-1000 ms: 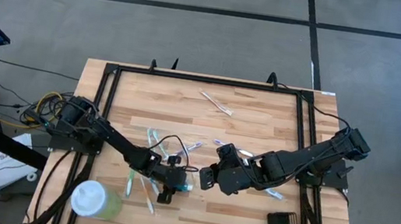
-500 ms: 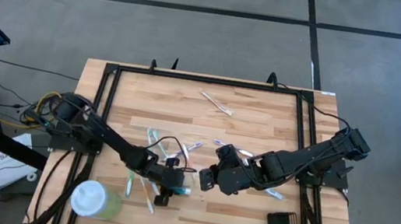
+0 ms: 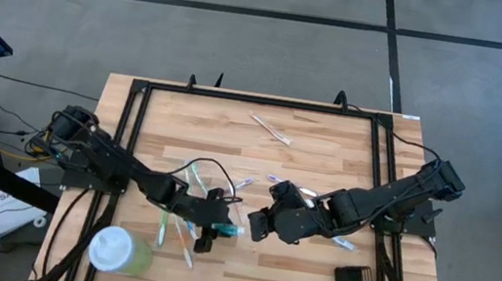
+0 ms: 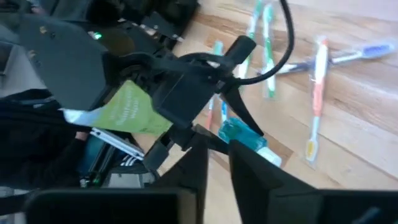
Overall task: Pick & Place toothbrushing station
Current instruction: Put the blue mouthwash bottle into the black organizer
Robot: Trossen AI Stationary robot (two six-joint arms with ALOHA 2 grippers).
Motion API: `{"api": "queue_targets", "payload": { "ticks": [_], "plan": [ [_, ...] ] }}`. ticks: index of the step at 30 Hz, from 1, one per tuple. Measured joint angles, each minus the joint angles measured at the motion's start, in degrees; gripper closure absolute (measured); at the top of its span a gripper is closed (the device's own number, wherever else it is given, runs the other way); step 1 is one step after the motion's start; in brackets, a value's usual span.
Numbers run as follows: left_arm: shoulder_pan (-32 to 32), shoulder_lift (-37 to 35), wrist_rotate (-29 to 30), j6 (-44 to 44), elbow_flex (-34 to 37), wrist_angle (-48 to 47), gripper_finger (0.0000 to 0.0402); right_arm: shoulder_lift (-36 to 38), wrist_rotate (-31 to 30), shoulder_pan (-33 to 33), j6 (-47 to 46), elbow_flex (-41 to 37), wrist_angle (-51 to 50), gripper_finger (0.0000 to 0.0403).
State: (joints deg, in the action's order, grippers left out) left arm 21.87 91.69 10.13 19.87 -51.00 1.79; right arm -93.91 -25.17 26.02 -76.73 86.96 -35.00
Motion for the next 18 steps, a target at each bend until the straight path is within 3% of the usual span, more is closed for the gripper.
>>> {"api": "queue_targets", "payload": {
  "ticks": [7,11,18],
  "plan": [
    [0.0,-4.6,1.9,1.2,0.0,-0.5,0.025,2.2,0.1,-0.7,-5.8,0.0,0.5,0.0233],
    [-0.1,-8.0,5.1,1.4,0.0,-0.6,0.0249,3.0,3.1,-1.3,-11.1,0.0,0.8,0.0178],
    [-0.1,-13.0,10.4,-0.4,0.0,-1.4,0.025,3.1,8.0,-2.1,-16.3,0.0,1.3,0.0148]
  ]
}}
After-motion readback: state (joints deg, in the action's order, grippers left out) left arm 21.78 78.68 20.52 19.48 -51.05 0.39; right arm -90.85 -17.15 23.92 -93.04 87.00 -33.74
